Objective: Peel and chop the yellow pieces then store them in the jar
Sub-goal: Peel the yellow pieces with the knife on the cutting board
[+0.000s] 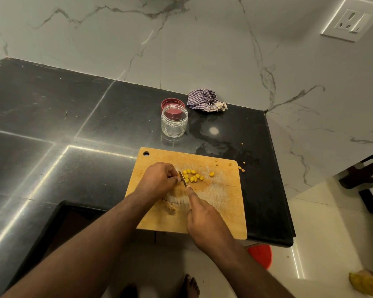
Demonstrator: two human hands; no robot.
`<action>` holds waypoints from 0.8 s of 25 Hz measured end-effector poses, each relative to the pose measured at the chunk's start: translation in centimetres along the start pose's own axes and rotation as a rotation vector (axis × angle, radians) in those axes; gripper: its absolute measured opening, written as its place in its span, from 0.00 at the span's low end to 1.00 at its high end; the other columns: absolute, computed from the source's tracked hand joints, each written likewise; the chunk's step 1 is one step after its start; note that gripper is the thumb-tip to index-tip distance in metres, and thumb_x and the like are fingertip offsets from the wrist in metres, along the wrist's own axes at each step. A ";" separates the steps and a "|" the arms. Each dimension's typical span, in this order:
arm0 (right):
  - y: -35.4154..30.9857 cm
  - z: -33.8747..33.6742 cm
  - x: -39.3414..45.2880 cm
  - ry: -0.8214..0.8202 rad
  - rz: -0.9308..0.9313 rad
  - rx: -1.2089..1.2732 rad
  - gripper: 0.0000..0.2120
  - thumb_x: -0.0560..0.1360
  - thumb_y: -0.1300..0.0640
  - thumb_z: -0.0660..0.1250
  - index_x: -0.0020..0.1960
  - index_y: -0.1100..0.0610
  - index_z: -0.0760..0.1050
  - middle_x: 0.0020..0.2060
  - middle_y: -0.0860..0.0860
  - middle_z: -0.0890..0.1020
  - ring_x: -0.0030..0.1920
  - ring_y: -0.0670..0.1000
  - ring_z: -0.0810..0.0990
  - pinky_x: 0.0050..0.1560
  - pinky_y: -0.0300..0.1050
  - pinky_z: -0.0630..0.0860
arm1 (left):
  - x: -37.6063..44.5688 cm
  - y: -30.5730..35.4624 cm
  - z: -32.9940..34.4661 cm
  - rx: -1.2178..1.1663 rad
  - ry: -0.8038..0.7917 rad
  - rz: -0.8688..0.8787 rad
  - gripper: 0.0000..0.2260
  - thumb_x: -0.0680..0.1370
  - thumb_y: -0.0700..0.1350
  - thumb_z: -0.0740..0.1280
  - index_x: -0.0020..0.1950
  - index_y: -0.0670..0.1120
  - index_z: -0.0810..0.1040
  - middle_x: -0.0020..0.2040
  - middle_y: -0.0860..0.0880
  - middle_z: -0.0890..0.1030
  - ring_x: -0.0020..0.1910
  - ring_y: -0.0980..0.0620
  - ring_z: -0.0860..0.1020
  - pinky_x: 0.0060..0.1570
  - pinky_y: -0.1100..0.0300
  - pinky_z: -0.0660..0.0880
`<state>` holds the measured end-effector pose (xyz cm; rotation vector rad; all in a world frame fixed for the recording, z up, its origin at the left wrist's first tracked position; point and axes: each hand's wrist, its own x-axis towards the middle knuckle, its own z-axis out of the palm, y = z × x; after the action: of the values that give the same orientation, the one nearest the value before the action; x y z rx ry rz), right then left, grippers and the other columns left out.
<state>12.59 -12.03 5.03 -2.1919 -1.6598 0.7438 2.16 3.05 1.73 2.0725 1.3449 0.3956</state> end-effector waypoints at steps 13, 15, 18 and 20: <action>0.1 -1.0 1.9 -0.146 0.011 -0.082 0.31 0.81 0.58 0.52 0.80 0.45 0.45 0.56 0.54 0.76 0.50 0.53 0.75 0.47 0.48 0.73 | 0.6 0.2 -0.3 0.016 -0.052 0.026 0.02 0.76 0.44 0.71 0.46 0.48 0.84 0.43 0.51 0.80 0.41 0.54 0.76 0.33 0.63 0.71; 0.0 -0.7 2.0 -0.150 0.018 -0.069 0.31 0.81 0.58 0.52 0.80 0.46 0.45 0.57 0.55 0.76 0.51 0.53 0.75 0.49 0.49 0.73 | 0.6 0.1 -0.4 0.012 -0.039 0.023 0.02 0.75 0.43 0.71 0.46 0.48 0.84 0.43 0.51 0.81 0.40 0.55 0.76 0.34 0.63 0.71; 0.1 -0.1 1.3 -0.123 0.015 -0.032 0.31 0.81 0.57 0.52 0.80 0.46 0.44 0.53 0.52 0.75 0.48 0.51 0.74 0.46 0.46 0.71 | 0.5 0.3 -0.4 0.006 -0.022 0.008 0.03 0.76 0.44 0.71 0.47 0.47 0.85 0.43 0.51 0.81 0.39 0.56 0.76 0.34 0.64 0.70; 0.3 0.3 0.4 -0.111 0.003 -0.016 0.31 0.82 0.56 0.52 0.80 0.45 0.43 0.51 0.50 0.75 0.47 0.49 0.74 0.45 0.44 0.69 | 0.4 0.3 -0.3 0.011 -0.009 0.006 0.04 0.76 0.46 0.72 0.48 0.47 0.85 0.44 0.51 0.81 0.39 0.56 0.76 0.34 0.64 0.70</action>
<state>12.72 -11.78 4.58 -2.2010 -1.7208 0.8707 2.40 3.41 2.13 2.0861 1.3383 0.3815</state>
